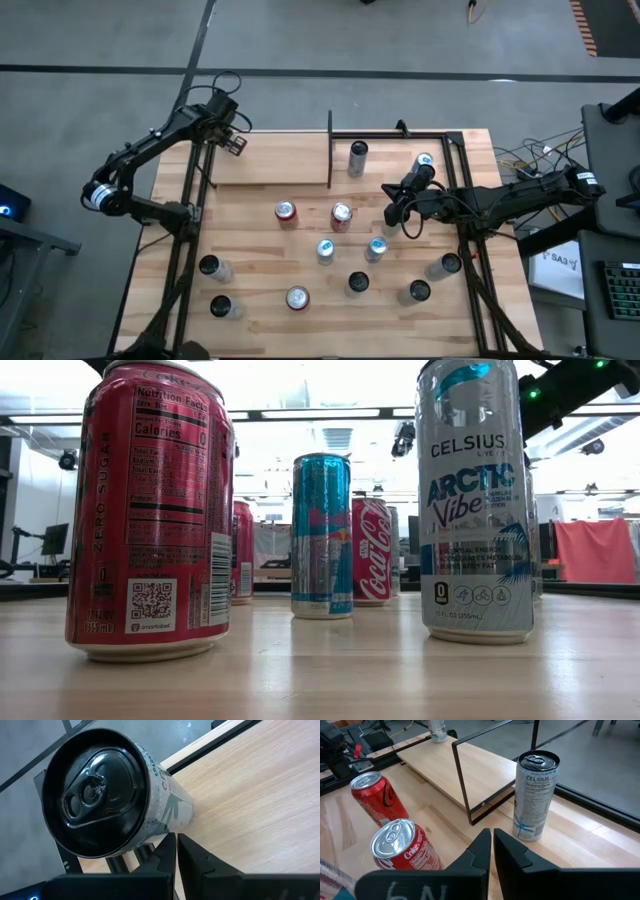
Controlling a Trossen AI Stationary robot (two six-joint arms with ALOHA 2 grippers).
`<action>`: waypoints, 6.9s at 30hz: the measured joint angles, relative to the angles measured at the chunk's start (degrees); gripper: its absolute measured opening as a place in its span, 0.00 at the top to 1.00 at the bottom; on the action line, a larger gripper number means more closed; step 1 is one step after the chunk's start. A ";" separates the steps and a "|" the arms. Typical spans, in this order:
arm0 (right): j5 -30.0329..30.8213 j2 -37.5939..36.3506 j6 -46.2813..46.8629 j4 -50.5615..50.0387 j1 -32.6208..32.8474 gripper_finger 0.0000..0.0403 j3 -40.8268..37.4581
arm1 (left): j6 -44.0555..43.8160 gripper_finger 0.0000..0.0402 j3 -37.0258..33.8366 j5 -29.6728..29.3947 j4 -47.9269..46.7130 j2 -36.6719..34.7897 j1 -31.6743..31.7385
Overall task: Place canned beverage on shelf
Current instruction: Put the top right white and pink soda can on the shelf, then put the red and white soda can on the shelf
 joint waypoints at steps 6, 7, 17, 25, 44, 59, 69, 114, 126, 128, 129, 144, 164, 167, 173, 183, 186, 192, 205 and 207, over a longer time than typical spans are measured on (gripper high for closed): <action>0.00 0.00 0.00 0.00 0.00 0.97 0.00 | -1.32 1.00 0.00 -1.57 0.16 -0.01 0.00; 0.00 -0.02 0.00 0.00 0.00 0.97 0.00 | -1.43 1.00 0.00 -1.65 0.16 0.00 0.00; 0.00 -0.01 0.02 -0.02 0.00 0.97 0.00 | -2.11 1.00 0.00 -1.81 -0.02 0.00 0.00; 0.00 0.00 0.02 0.00 0.00 0.97 0.00 | -3.04 1.00 0.00 -0.87 -0.39 -1.87 -2.89; 0.44 -0.01 0.41 0.38 -0.02 0.97 0.00 | -1.51 1.00 -0.04 -4.42 2.40 0.77 -3.76; 0.44 0.00 0.35 0.17 -0.02 0.97 0.00 | 0.84 1.00 -0.04 -7.09 2.64 0.94 -3.65; 0.42 -0.01 0.45 0.22 -0.02 0.97 0.00 | -1.57 1.00 -0.04 -1.16 0.55 0.56 -4.79; -2.19 2.86 -23.42 24.32 -0.96 0.97 13.79 | 17.81 1.00 -20.15 20.22 36.11 -38.52 -53.09; -2.21 11.92 -17.18 1.45 -1.01 0.97 33.41 | 7.67 1.00 -28.67 20.31 48.40 -38.31 -53.09; -2.21 13.90 -14.05 -7.64 -1.01 0.97 38.05 | 5.68 1.00 -28.92 20.31 48.92 -38.33 -53.09; -2.23 14.81 -12.58 -11.56 -1.01 0.97 40.08 | 4.65 1.00 -28.92 20.31 48.94 -38.33 -53.09; -24.52 24.07 15.99 -50.82 -0.47 0.97 53.09 | -11.82 1.00 -30.16 19.87 53.58 -33.87 -53.09; -16.46 25.90 13.81 -51.08 0.33 0.97 55.83 | -14.23 1.00 -29.99 19.25 59.45 -30.06 -53.07; -20.77 26.10 16.23 -50.72 -0.19 0.97 55.93 | -15.19 1.00 -29.99 16.66 59.41 -30.14 -53.07; -26.89 29.38 15.48 -52.26 0.42 0.97 56.02 | -15.19 1.00 -29.99 15.58 59.49 -30.16 -53.07; -28.15 32.11 27.29 -83.81 -4.50 0.97 56.47 | -13.94 1.00 -29.99 14.34 59.54 -30.31 -53.06; -28.17 31.82 25.85 -83.93 -5.55 0.97 56.46 | -12.61 1.00 -29.99 12.36 59.56 -30.31 -53.02; -28.15 31.88 23.85 -83.78 -6.94 0.97 56.85 | -11.70 1.00 -29.99 11.63 59.37 -30.49 -53.00; -28.13 31.89 23.82 -81.99 -7.15 0.97 56.85 | -6.04 1.00 -27.23 8.03 47.84 -33.18 -52.73; -28.13 31.89 23.80 -81.34 -7.15 0.97 56.85 | -5.79 1.00 -22.33 1.01 38.31 -35.38 -52.68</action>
